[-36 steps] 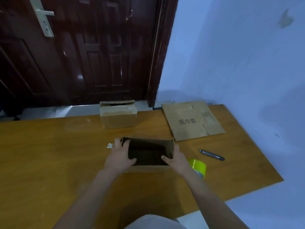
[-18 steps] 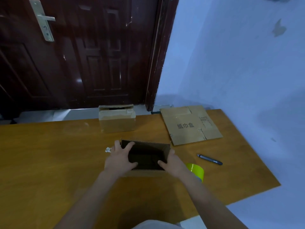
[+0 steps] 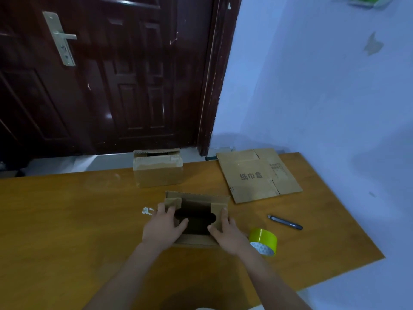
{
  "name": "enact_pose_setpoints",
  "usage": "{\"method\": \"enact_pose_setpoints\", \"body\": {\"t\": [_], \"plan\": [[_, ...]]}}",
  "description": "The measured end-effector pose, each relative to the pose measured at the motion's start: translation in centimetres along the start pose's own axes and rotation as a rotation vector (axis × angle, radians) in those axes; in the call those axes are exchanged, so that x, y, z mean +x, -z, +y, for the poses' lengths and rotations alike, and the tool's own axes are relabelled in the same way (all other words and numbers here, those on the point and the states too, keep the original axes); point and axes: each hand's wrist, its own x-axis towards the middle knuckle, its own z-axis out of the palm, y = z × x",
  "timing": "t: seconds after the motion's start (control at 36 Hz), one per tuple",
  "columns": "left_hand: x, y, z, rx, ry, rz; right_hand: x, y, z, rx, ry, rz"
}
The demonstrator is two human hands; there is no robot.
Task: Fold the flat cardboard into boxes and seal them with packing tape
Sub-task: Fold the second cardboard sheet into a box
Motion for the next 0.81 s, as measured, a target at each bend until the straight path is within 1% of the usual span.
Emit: {"method": "enact_pose_setpoints", "body": {"t": [0.11,0.19,0.25,0.31,0.36,0.42,0.53,0.58,0.64,0.67,0.75,0.81], "plan": [[-0.7,1.7,-0.4,-0.041,-0.055,-0.128,0.5,0.6,-0.3,0.021,-0.005,0.042],[-1.0,3.3,-0.4,0.058,-0.099,-0.247,1.2,0.9,-0.6,-0.006,0.001,0.207],[-1.0,3.6,-0.3,0.129,-0.109,-0.287,1.7,0.9,-0.7,0.008,0.006,0.333],[-0.7,3.4,-0.1,0.185,-0.091,-0.278,2.0,0.7,-0.9,0.029,0.033,0.487],[-0.3,2.9,0.2,0.194,-0.073,-0.239,2.1,0.8,-1.1,0.023,0.079,0.643],[-0.2,2.7,0.3,0.179,-0.046,-0.201,2.4,0.9,-1.4,-0.011,0.130,0.717],[-0.2,2.1,0.0,0.094,0.014,-0.070,3.7,0.7,-1.2,-0.268,0.295,0.727],[-0.1,1.6,0.2,-0.039,0.073,-0.023,4.1,0.1,-0.8,-0.346,0.329,0.701],[-0.1,1.3,0.8,-0.132,0.130,0.012,4.0,-0.7,-0.3,-0.396,0.334,0.638],[-0.1,1.2,1.1,-0.108,0.146,0.027,3.8,-1.2,0.0,-0.401,0.327,0.608],[-0.2,1.1,1.6,0.155,0.156,0.074,3.2,-2.5,0.8,-0.380,0.331,0.577],[0.3,1.3,1.6,0.246,0.076,0.027,2.9,-3.3,1.0,-0.371,0.330,0.551]]}}
